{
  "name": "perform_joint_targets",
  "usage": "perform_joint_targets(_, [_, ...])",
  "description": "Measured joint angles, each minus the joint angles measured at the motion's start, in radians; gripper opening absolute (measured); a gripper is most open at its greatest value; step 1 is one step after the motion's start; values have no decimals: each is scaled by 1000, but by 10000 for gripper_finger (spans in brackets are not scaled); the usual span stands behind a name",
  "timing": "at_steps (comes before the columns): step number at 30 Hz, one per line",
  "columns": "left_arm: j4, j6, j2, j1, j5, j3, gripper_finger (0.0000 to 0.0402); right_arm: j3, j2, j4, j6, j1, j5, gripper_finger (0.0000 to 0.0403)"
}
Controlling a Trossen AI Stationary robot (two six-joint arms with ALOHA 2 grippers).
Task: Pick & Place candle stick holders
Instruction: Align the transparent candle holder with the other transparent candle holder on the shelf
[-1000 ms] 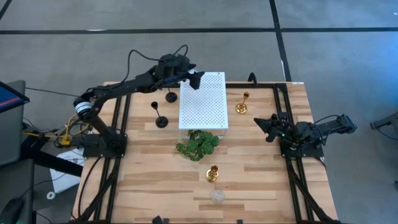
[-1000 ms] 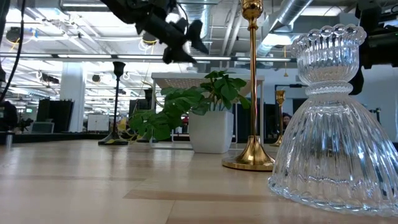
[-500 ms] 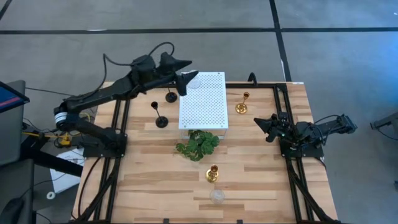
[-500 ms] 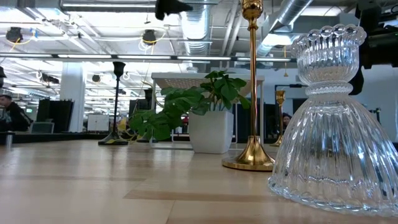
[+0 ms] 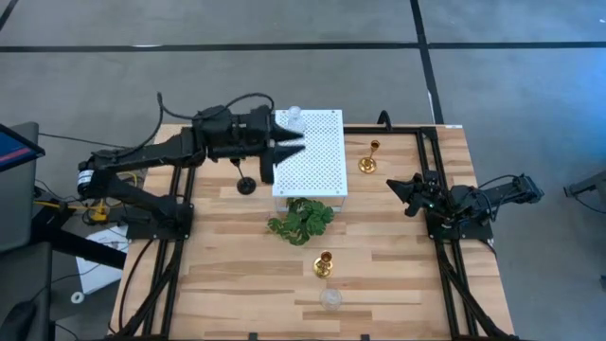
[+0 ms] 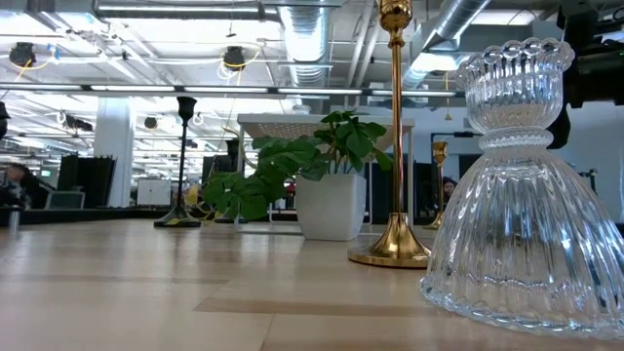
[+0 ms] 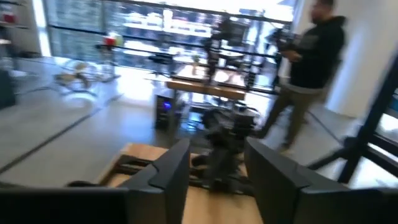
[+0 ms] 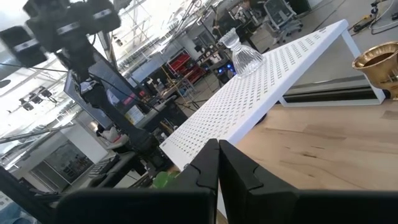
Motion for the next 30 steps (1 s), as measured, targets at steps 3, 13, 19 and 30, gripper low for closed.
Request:
perform_joint_targets(3, [-16, -1, 1, -54, 21, 0, 116, 0, 0, 0, 0, 0, 0, 0])
perform_joint_targets(13, [-19, 0, -1, -200, 23, 0, 55, 0, 0, 0, -56, 0, -23, 0])
perform_joint_targets(19, [-29, 13, -1, -268, 22, 0, 23, 0, 0, 0, -71, 1, -29, 0])
perform_joint_targets(30, [-129, 174, -70, -453, -12, 0, 5, 0, 0, 4, -69, 3, -110, 0])
